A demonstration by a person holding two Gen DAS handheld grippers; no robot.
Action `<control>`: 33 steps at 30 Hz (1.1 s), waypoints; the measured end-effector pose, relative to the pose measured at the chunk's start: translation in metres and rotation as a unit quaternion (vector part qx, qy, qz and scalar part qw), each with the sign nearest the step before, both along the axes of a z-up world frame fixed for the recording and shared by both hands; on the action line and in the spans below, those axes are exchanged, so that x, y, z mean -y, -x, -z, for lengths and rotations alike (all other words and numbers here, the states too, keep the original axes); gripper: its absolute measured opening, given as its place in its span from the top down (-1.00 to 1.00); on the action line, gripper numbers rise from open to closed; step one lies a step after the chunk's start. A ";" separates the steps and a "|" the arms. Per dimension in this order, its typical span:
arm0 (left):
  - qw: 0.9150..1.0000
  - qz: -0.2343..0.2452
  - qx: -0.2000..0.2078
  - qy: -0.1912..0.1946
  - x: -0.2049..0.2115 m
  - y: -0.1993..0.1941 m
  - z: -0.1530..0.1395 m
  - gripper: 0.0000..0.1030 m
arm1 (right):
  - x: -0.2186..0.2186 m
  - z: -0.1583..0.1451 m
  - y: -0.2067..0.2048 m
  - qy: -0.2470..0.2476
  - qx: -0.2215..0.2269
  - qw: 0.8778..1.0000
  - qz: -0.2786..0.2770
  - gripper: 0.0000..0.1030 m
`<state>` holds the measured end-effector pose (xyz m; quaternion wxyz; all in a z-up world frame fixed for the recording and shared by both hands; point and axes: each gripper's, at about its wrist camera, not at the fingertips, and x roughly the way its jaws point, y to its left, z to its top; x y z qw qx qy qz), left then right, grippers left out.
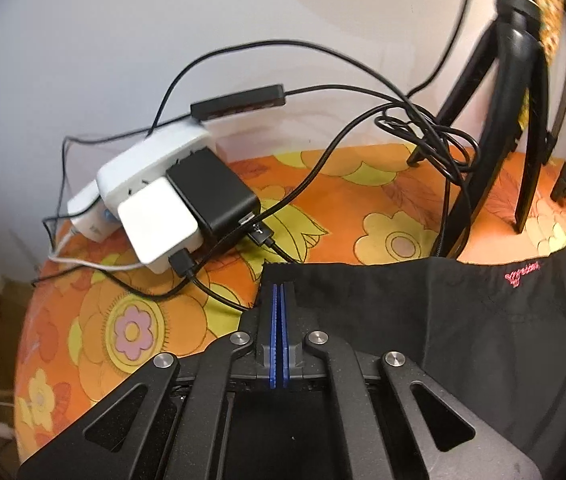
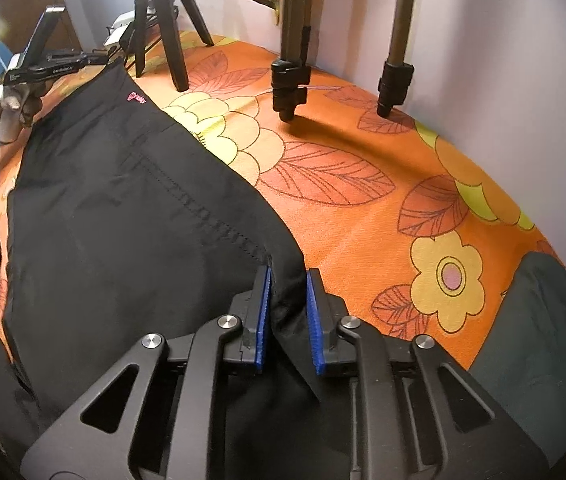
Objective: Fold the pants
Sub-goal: 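Lift the waistband with both grippers and fold it over onto the legs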
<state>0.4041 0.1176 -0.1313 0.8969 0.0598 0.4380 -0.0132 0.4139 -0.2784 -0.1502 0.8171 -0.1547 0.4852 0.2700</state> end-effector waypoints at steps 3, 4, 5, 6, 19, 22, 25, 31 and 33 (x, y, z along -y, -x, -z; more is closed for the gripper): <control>1.000 0.002 -0.015 0.025 -0.006 -0.006 0.001 0.41 | -0.002 0.001 0.001 0.005 0.000 1.000 -0.005 0.64; 0.999 0.003 -0.016 0.031 -0.007 -0.007 0.001 0.10 | -0.002 0.000 0.000 0.004 -0.001 1.000 -0.005 0.64; 0.999 0.005 -0.011 0.035 -0.007 -0.007 0.000 0.04 | -0.001 0.000 0.000 0.005 -0.002 1.000 -0.005 0.64; 0.999 0.010 -0.010 0.036 -0.006 -0.007 0.000 0.00 | -0.001 0.001 -0.001 0.005 -0.001 1.000 -0.005 0.64; 0.999 0.033 -0.007 0.037 -0.004 -0.021 0.013 0.26 | 0.003 0.000 -0.002 -0.005 0.000 1.000 -0.003 0.62; 0.999 0.041 0.000 0.028 0.001 -0.017 0.014 0.55 | 0.004 0.000 -0.001 -0.007 0.003 1.000 -0.001 0.61; 0.999 0.046 0.006 0.013 0.009 -0.012 0.014 0.61 | 0.005 0.000 0.000 -0.006 0.003 1.000 0.000 0.61; 0.999 0.043 0.022 -0.004 0.019 0.003 0.004 0.79 | 0.003 0.000 0.001 0.000 0.004 1.000 0.000 0.58; 0.998 0.045 0.031 -0.008 0.019 0.009 -0.003 0.80 | 0.001 0.000 0.001 0.004 0.005 1.000 -0.001 0.59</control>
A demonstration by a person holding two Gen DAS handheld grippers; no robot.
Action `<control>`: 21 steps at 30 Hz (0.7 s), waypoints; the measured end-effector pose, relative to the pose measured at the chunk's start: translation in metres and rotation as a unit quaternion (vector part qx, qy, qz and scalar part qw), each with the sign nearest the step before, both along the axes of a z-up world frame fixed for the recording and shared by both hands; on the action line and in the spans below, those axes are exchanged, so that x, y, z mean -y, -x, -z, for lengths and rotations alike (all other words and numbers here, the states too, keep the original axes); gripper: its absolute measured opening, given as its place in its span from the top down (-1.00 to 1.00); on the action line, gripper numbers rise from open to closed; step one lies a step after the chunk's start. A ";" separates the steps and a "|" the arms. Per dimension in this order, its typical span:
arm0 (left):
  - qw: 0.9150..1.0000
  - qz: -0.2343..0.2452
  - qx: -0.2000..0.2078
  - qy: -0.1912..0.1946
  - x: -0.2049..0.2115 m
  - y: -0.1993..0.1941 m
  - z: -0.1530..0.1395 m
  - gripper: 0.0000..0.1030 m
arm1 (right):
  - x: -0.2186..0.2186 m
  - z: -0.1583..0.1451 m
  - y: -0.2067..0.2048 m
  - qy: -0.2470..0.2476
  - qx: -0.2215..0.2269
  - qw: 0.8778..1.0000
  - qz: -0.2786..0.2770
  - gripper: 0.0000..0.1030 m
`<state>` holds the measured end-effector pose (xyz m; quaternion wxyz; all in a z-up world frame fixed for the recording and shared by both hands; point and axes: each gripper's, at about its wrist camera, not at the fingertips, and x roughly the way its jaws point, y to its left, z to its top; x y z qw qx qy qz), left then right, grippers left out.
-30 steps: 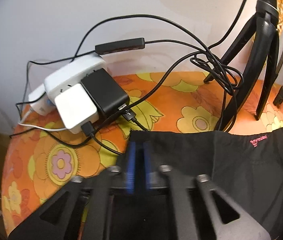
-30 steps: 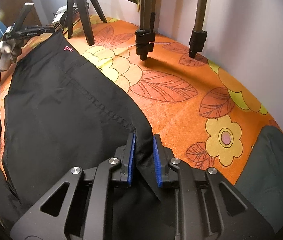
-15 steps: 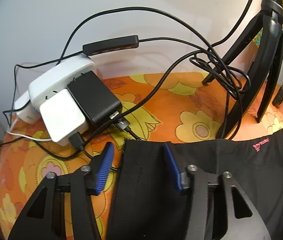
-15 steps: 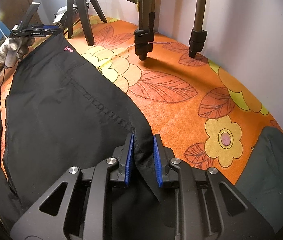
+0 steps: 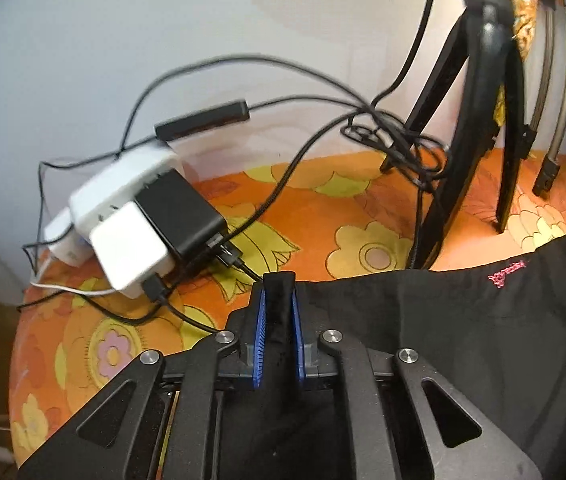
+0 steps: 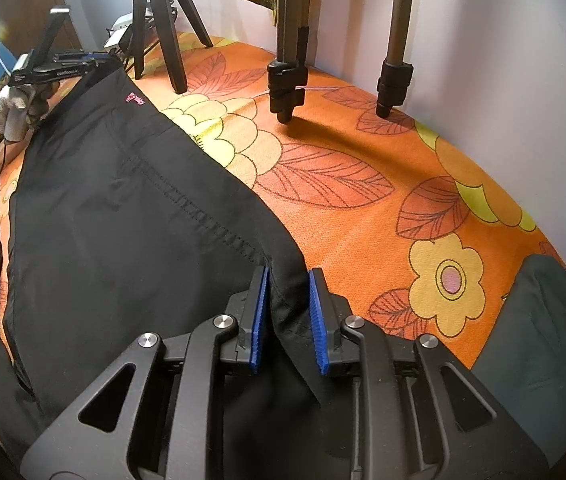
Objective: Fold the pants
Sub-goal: 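Lift the waistband with both grippers and fold it over onto the legs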
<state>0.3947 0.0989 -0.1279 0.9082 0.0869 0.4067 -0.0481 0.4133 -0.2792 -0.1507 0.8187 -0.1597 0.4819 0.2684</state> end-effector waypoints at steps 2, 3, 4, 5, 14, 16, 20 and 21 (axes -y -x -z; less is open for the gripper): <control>1.000 0.000 0.007 0.004 -0.004 0.007 -0.010 0.80 | -0.002 0.000 0.001 0.004 0.002 1.000 -0.002 0.66; 1.000 0.001 0.009 0.006 -0.007 0.015 -0.016 0.81 | -0.004 0.000 0.003 0.008 0.004 1.000 -0.004 0.68; 1.000 0.001 0.012 0.008 -0.007 0.019 -0.020 0.81 | -0.005 0.000 0.003 0.010 0.004 1.000 -0.005 0.72; 1.000 0.002 0.014 0.008 -0.007 0.023 -0.025 0.81 | -0.006 0.000 0.004 0.012 0.003 1.000 -0.004 0.75; 0.999 0.008 0.032 0.012 -0.008 0.056 -0.062 0.83 | -0.010 -0.030 0.024 0.011 0.036 0.999 0.015 0.82; 0.999 0.008 0.040 0.015 -0.010 0.070 -0.075 0.83 | -0.010 -0.045 0.035 0.006 0.045 0.999 0.017 0.83; 0.999 0.008 0.049 0.022 -0.015 0.081 -0.086 0.83 | -0.011 -0.071 0.061 -0.002 0.061 0.998 0.020 0.83; 0.998 0.007 0.053 0.024 -0.016 0.091 -0.093 0.83 | -0.011 -0.077 0.068 -0.003 0.064 0.998 0.020 0.84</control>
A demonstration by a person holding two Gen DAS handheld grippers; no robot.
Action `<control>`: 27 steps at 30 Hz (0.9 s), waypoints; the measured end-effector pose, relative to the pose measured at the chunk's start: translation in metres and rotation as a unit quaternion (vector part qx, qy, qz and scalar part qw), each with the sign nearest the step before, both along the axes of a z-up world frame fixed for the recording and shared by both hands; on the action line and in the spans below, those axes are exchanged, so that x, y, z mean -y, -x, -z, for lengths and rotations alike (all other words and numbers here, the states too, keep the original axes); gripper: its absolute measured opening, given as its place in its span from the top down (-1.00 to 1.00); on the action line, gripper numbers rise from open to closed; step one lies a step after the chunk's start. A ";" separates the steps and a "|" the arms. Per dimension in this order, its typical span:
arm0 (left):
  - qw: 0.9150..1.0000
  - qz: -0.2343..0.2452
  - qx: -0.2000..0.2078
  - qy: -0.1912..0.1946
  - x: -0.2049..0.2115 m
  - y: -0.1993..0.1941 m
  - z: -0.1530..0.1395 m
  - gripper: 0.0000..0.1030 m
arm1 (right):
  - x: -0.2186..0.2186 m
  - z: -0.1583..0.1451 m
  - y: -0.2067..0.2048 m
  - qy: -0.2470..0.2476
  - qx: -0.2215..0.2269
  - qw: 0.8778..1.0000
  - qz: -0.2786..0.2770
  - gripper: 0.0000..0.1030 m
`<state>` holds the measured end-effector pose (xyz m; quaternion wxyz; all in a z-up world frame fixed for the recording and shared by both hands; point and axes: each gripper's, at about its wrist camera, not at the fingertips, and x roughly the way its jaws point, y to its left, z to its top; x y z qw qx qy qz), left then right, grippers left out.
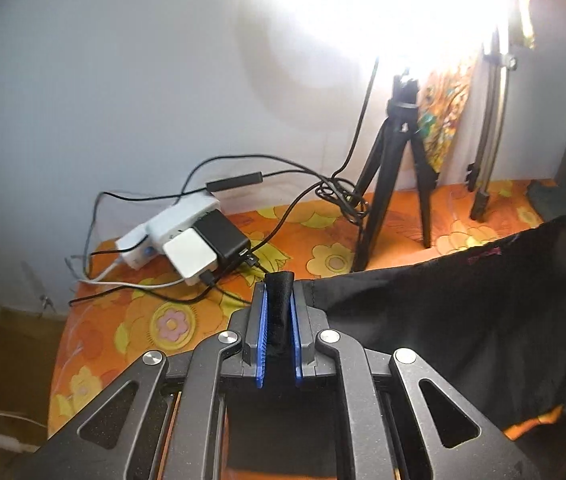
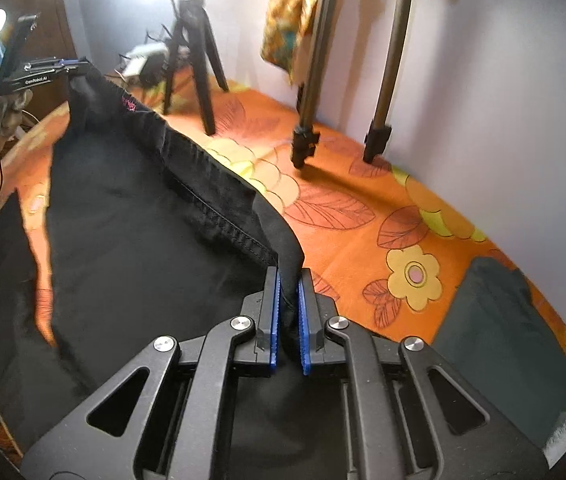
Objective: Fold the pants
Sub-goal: 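Lift the waistband with both grippers and fold it over onto the legs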
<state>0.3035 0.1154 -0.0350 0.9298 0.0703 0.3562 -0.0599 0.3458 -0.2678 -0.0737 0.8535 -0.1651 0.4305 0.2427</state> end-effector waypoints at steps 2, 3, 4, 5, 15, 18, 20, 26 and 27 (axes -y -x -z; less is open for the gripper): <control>1.000 0.002 0.004 0.005 -0.001 0.007 -0.002 0.83 | -0.001 -0.014 0.018 -0.004 0.007 1.000 0.001 0.84; 1.000 0.001 0.007 0.008 -0.002 0.017 -0.007 0.83 | -0.001 -0.020 0.025 -0.005 0.010 1.000 0.000 0.84; 1.000 0.001 0.008 0.011 -0.003 0.023 -0.011 0.83 | -0.001 -0.024 0.033 -0.007 0.011 1.000 0.002 0.84; 1.000 0.002 0.008 0.012 -0.004 0.030 -0.013 0.83 | -0.001 -0.030 0.042 -0.009 0.013 1.000 0.002 0.84; 0.999 0.014 0.021 0.021 -0.008 0.116 -0.039 0.83 | 0.001 -0.061 0.131 -0.028 0.036 0.999 0.010 0.85; 0.999 0.019 0.024 0.026 -0.007 0.140 -0.046 0.84 | 0.003 -0.070 0.157 -0.029 0.044 0.999 0.011 0.85; 0.999 0.021 0.026 0.028 -0.006 0.156 -0.050 0.84 | 0.005 -0.076 0.175 -0.032 0.052 0.998 0.013 0.85; 0.999 0.021 0.017 0.028 -0.011 0.199 -0.040 0.84 | -0.003 -0.079 0.228 -0.037 0.051 0.998 0.002 0.85; 0.999 0.021 0.011 0.030 -0.013 0.207 -0.035 0.84 | -0.004 -0.076 0.236 -0.037 0.048 0.998 0.000 0.85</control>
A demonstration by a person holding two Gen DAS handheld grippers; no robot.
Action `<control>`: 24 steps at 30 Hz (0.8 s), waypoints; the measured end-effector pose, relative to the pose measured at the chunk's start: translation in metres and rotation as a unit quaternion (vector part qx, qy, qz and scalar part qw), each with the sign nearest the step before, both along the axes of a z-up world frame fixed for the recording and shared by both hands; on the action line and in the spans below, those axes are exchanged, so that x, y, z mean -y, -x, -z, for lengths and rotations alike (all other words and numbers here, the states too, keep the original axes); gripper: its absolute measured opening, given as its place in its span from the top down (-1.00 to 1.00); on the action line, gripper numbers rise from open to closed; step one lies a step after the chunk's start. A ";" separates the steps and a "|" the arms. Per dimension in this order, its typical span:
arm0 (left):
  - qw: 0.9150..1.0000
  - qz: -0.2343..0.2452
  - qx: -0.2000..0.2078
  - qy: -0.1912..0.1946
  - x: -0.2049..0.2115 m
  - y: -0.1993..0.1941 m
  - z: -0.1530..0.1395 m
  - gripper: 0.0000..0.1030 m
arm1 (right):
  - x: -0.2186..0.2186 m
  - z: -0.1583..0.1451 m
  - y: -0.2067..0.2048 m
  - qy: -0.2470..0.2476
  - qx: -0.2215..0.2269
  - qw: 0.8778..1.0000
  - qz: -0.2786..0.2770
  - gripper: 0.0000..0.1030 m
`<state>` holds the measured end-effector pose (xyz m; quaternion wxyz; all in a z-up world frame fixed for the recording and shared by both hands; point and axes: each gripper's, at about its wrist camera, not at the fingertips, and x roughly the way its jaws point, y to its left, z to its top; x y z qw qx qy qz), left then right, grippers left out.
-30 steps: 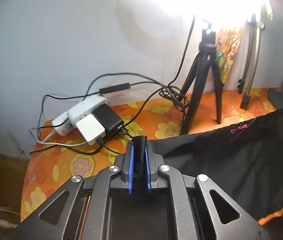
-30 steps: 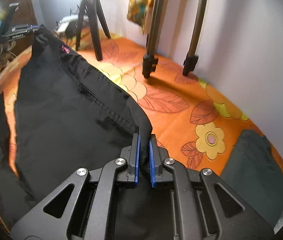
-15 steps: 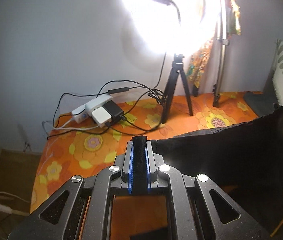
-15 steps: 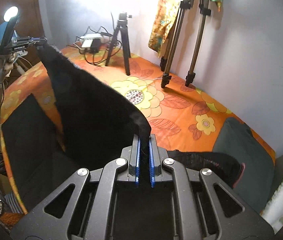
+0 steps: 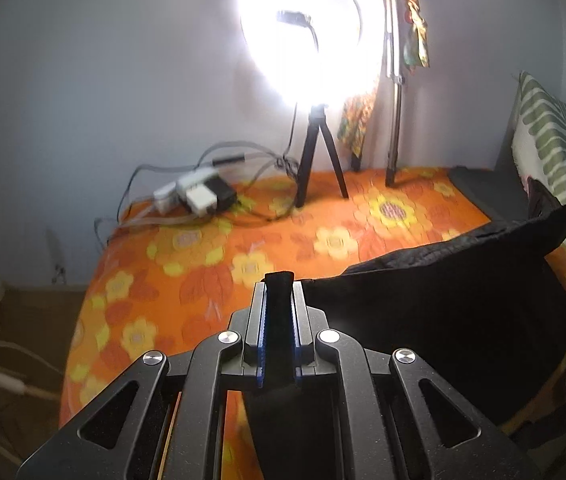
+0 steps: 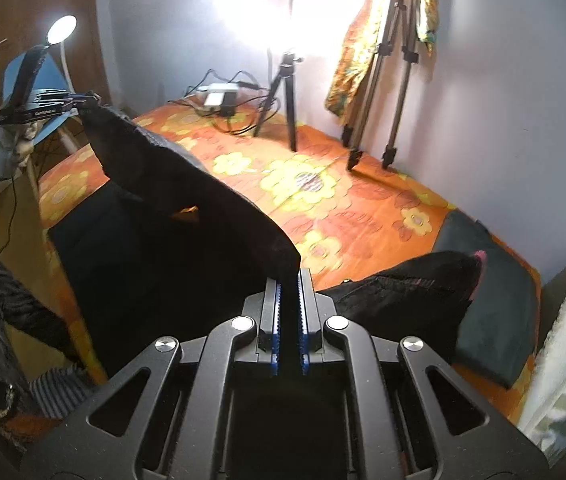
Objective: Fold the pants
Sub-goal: 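Lift the waistband with both grippers and fold it over onto the legs, then open both grippers to release the folded trousers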
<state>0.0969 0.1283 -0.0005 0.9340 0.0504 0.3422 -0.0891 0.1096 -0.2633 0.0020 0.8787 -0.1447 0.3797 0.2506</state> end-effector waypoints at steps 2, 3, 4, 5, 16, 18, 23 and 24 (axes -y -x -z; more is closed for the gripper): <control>1.000 0.003 -0.011 0.003 -0.001 0.016 0.011 0.84 | -0.005 0.009 0.018 0.006 -0.009 1.000 -0.007 0.85; 1.000 0.007 -0.017 0.002 -0.001 0.024 0.016 0.84 | -0.006 0.015 0.024 0.014 -0.013 1.000 -0.009 0.85; 1.000 0.013 -0.023 -0.005 0.001 0.034 0.022 0.84 | -0.008 0.024 0.034 0.022 -0.021 0.999 -0.012 0.85; 1.000 0.016 -0.025 -0.008 0.002 0.041 0.026 0.84 | -0.009 0.029 0.039 0.024 -0.028 0.999 -0.013 0.85; 0.994 0.051 -0.095 -0.002 0.012 0.093 0.078 0.83 | -0.007 0.081 0.081 0.053 -0.092 0.994 -0.011 0.85; 0.994 0.050 -0.098 0.004 0.011 0.100 0.081 0.78 | -0.006 0.085 0.086 0.056 -0.098 0.994 -0.010 0.85; 0.992 0.044 -0.117 0.010 0.004 0.113 0.090 0.62 | -0.009 0.098 0.093 0.074 -0.120 0.990 -0.007 0.79; 0.992 0.041 -0.120 0.009 0.003 0.115 0.091 0.62 | -0.010 0.100 0.093 0.073 -0.130 0.989 -0.008 0.75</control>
